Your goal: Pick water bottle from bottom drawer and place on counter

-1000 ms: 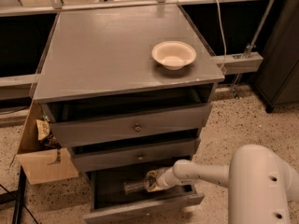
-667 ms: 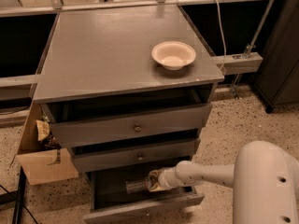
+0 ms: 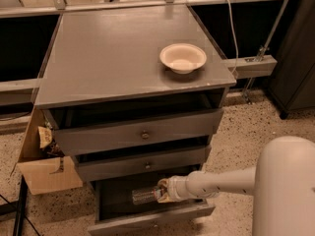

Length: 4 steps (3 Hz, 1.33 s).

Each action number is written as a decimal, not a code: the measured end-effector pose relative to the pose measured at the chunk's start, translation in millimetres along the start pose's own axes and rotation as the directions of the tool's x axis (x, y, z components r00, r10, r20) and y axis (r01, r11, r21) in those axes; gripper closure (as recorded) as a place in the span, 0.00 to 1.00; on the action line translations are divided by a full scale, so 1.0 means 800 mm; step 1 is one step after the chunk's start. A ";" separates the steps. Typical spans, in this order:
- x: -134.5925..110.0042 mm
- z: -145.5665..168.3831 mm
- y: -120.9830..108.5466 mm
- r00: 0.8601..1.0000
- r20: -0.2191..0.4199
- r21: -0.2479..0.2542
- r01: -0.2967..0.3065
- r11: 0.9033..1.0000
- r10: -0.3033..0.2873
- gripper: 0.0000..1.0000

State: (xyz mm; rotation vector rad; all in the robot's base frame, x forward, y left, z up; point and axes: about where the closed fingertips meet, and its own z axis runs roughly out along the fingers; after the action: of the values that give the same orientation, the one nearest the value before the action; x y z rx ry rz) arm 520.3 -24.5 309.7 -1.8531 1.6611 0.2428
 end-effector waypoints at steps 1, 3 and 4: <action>-0.019 -0.010 -0.004 0.999 0.025 0.003 0.029 1.000 -0.029 1.00; -0.081 -0.082 -0.014 0.997 0.004 0.076 0.082 0.994 -0.082 1.00; -0.106 -0.127 -0.019 0.995 -0.050 0.132 0.094 0.987 -0.088 1.00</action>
Offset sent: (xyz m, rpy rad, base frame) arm -0.0184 0.0214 0.0891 0.0219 -0.1160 0.0769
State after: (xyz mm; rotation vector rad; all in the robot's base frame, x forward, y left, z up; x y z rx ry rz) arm 491.2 -10.9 439.1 -1.8391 1.5777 0.0508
